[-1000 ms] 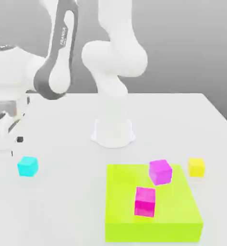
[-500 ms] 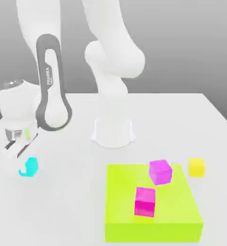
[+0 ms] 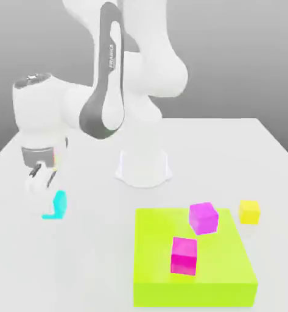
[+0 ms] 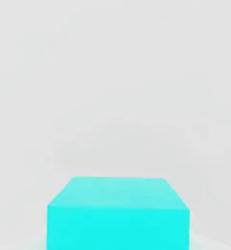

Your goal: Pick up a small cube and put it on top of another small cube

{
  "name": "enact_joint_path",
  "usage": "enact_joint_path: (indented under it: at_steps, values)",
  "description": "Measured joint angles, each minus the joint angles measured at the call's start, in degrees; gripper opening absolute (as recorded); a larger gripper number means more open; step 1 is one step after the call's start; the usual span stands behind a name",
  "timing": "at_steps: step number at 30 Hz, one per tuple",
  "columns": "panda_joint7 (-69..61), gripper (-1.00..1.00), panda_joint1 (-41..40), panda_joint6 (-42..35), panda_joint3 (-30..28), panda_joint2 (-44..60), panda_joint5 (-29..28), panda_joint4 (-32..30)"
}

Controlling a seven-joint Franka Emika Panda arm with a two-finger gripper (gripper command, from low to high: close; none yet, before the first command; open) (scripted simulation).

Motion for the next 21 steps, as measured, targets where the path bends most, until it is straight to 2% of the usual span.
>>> enact_joint_path:
  at_steps: [21]
  values:
    - [25.61, -1.0, 33.53, -6.82, 32.26, -8.44, 10.8, -0.37]
